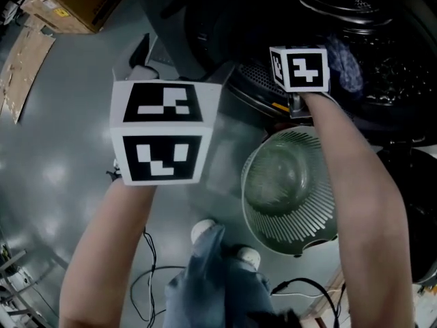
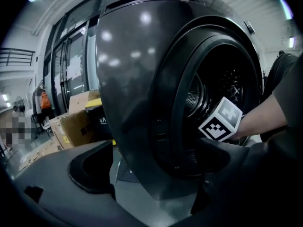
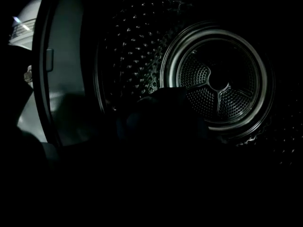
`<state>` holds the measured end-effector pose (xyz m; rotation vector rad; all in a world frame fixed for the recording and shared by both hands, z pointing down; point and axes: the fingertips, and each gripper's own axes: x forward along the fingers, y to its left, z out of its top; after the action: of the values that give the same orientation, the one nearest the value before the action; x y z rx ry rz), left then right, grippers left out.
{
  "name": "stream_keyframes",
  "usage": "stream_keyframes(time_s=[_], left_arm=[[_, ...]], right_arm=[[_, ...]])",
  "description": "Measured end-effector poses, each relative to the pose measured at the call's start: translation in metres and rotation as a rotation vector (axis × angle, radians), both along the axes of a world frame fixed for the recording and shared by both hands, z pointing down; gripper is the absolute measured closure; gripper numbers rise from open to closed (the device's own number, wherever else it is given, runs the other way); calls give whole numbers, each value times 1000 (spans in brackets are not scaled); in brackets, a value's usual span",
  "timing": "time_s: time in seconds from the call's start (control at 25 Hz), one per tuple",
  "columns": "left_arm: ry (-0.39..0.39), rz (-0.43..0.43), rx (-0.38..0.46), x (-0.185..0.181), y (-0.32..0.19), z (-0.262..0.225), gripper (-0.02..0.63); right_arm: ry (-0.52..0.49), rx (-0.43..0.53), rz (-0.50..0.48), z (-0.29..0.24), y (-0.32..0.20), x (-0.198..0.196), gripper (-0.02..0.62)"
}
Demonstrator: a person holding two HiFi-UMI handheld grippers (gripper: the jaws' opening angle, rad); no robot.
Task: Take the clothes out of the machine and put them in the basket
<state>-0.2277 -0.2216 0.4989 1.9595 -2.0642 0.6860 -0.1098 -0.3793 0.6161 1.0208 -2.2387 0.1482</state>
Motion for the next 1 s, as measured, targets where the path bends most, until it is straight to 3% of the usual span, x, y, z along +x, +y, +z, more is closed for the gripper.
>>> stream_keyframes(time_s=[0.04, 0.08, 0.12, 0.16, 0.2, 0.4, 0.64, 0.68, 0.76, 0.84, 1.0], left_arm=[[-4, 7, 4, 1, -2, 0, 63], [-9, 15, 6, 3, -3, 0, 63], [-13, 22, 6, 4, -4, 1, 63], [-16, 28, 6, 5, -4, 2, 63], [-16, 31, 7, 6, -4, 2, 63], [-11, 26, 17, 2, -6, 0, 63], [0, 40, 25, 0, -10, -6, 63], [-1, 43, 28, 0, -12, -7, 63], [-7, 44, 33, -1, -16, -7, 63], [-21, 40, 43, -2, -18, -7, 63], [-88, 32, 53, -3, -18, -2, 63]], right_arm=[[16, 0, 9, 4, -2, 2, 136], [52, -3, 10, 10, -3, 6, 248], [110, 4, -5, 17, -1, 9, 387], [171, 21, -30, 23, 2, 12, 572], [212, 42, -57, 26, 4, 12, 594], [149, 113, -116, 7, 9, 7, 594], [111, 110, -102, 3, 4, 11, 586], [101, 110, -104, 4, 0, 8, 548], [52, 79, -114, 8, -8, -4, 260], [35, 23, -115, 14, -13, -13, 242], [116, -102, -91, 33, -21, -20, 236]])
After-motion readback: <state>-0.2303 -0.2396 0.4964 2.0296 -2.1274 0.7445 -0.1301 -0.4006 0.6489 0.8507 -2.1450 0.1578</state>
